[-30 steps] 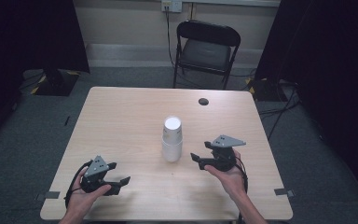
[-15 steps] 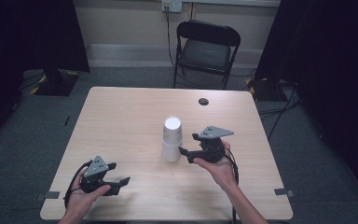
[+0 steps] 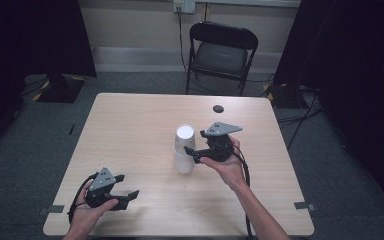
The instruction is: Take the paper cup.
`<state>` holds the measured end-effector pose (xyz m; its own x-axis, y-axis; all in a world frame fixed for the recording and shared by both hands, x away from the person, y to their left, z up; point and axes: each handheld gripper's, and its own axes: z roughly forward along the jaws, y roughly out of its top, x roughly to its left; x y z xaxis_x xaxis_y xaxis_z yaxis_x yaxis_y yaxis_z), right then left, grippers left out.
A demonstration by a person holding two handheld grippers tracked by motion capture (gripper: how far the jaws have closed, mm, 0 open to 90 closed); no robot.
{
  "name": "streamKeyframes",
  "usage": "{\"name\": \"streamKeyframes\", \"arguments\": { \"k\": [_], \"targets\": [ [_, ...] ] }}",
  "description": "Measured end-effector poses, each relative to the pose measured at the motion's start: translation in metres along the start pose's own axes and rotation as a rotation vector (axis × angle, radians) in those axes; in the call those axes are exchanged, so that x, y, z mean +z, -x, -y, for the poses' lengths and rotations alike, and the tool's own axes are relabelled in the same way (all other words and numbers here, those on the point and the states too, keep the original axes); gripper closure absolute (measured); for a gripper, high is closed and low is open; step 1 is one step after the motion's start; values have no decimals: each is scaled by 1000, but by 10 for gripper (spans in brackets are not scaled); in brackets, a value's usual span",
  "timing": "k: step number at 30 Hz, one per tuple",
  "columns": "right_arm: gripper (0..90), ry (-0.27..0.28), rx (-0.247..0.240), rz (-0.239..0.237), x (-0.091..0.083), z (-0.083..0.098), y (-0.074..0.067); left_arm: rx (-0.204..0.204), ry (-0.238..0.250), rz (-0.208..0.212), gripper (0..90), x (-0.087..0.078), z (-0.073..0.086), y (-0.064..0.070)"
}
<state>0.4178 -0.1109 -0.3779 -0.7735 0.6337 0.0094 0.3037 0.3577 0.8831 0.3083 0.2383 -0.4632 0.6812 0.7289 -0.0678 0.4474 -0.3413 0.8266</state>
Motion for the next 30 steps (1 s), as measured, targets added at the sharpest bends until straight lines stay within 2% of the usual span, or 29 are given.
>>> {"name": "streamKeyframes", "arguments": {
  "k": [13, 19, 24, 30],
  "targets": [
    [190, 48, -8, -29, 27, -10, -1, 6, -1, -11, 211, -2, 1, -2],
    [205, 51, -9, -42, 34, -6, 0, -17, -11, -26, 218, -2, 3, -4],
    [224, 60, 10, -53, 37, -4, 4, -9, -10, -27, 213, -2, 3, -4],
    [252, 56, -2, -59, 40, -2, 3, -17, -10, -28, 210, -2, 3, -4]
  ]
}}
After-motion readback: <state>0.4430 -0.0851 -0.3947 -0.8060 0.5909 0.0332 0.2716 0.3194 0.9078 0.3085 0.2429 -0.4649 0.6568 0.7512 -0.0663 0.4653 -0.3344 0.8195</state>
